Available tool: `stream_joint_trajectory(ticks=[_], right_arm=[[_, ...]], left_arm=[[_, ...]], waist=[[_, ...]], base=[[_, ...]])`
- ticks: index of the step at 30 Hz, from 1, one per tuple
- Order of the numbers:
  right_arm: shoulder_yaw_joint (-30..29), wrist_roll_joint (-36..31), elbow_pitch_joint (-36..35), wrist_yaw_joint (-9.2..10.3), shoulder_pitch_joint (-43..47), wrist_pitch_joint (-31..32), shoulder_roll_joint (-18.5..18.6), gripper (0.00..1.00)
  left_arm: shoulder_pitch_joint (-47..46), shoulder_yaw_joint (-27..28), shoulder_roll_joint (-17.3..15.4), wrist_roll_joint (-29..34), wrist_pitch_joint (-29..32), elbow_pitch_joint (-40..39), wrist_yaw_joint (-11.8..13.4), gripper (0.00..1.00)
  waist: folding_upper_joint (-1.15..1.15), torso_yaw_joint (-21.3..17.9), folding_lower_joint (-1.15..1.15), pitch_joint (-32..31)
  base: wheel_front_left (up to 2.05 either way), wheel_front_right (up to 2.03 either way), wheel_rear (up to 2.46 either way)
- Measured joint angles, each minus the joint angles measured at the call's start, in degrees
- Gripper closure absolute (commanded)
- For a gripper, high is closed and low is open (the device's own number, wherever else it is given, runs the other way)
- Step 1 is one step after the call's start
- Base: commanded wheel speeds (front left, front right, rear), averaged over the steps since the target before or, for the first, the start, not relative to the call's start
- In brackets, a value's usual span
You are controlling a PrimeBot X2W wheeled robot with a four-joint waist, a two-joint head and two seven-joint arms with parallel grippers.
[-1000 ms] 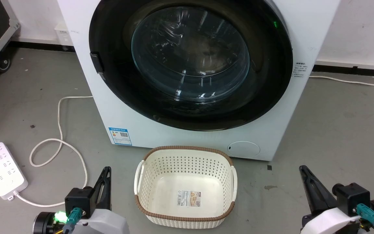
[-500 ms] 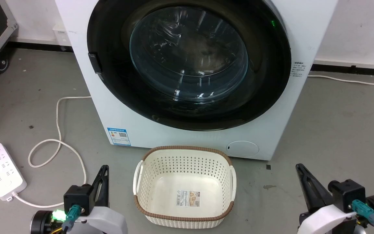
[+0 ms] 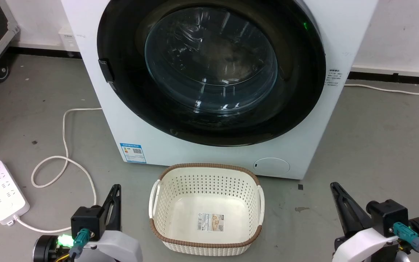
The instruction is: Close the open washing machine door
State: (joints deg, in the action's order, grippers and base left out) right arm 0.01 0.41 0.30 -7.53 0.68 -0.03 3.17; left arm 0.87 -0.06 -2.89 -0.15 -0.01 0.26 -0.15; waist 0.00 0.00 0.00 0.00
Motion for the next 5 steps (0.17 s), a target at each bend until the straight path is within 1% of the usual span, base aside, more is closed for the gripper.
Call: stream_joint_trajectory(ticks=[5], right_arm=[[-0.01, -0.05, 0.0, 0.0, 0.0, 0.0, 0.0, 1.0]], left_arm=[[0.0, -0.01, 0.01, 0.0, 0.0, -0.01, 0.0, 1.0]], waist=[[0.0, 0.0, 0.0, 0.0]], base=[[0.0, 0.0, 0.0]])
